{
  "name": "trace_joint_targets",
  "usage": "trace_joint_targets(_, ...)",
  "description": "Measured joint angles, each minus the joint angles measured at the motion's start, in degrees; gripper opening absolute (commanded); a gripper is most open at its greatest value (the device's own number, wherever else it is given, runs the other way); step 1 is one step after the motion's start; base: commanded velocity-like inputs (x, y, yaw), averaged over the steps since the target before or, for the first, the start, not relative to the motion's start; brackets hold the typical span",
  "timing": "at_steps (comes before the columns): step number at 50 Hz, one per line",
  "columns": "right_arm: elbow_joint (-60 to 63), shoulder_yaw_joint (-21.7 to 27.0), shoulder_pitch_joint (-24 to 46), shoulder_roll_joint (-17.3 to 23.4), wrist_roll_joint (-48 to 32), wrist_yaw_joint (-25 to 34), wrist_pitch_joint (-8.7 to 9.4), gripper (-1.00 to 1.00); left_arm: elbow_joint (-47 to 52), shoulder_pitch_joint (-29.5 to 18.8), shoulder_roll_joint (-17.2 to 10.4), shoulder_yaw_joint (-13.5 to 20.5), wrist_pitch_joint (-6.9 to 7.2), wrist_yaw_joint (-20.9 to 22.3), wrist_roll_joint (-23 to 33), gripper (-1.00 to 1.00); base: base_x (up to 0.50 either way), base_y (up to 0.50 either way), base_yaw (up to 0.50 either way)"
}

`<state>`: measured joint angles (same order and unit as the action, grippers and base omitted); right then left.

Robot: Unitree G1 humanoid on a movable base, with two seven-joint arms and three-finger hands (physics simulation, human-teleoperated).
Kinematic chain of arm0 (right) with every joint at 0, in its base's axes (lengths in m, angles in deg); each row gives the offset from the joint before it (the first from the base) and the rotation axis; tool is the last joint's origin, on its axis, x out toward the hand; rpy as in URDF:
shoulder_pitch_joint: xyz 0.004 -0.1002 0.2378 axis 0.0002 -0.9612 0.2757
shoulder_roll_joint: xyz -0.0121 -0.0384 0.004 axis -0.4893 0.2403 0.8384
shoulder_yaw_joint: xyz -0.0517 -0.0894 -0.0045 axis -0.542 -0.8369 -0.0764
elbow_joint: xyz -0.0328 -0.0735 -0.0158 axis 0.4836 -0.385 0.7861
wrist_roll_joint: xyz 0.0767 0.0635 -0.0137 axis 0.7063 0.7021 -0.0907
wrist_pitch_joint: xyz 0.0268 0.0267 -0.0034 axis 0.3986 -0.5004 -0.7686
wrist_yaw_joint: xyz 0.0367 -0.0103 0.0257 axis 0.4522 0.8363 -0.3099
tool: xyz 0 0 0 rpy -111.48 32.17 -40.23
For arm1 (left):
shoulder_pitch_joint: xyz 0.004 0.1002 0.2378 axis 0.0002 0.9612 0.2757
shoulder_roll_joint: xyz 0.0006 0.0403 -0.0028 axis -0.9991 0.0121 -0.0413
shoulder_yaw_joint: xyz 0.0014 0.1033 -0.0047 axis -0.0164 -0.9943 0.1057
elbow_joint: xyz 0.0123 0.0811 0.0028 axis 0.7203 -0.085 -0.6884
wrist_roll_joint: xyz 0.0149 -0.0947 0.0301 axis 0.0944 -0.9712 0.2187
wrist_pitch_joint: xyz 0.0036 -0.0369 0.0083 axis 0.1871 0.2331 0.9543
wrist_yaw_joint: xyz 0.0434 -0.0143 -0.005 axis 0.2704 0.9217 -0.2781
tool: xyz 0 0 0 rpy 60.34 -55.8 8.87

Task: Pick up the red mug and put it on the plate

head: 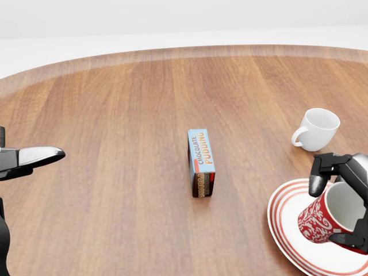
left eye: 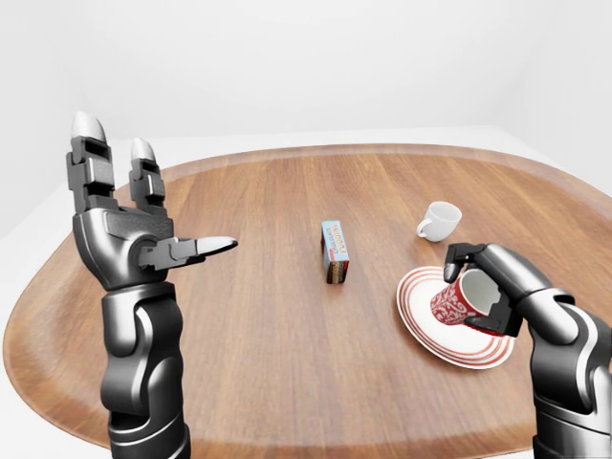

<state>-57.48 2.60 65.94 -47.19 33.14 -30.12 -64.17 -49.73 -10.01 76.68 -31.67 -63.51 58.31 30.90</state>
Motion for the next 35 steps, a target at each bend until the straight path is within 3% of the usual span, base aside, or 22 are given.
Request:
trace_joint_targets(23,-15.7,-0.5,4.8,5.6,-1.1,-0.6,-1.10,-1.00,0.3,-0.5,-0.4,0.4,0.00,-0.4,-0.5,1.00,0.00,0.00,0.00)
trace_joint_targets(35,-22.7,-3.4,9.4,6.9,-3.2,-5.3,-0.67,-1.00,0.0,-0.5,-0.5,0.5,0.00,-0.3,-0.5,1.00,0.00,0.00,0.00)
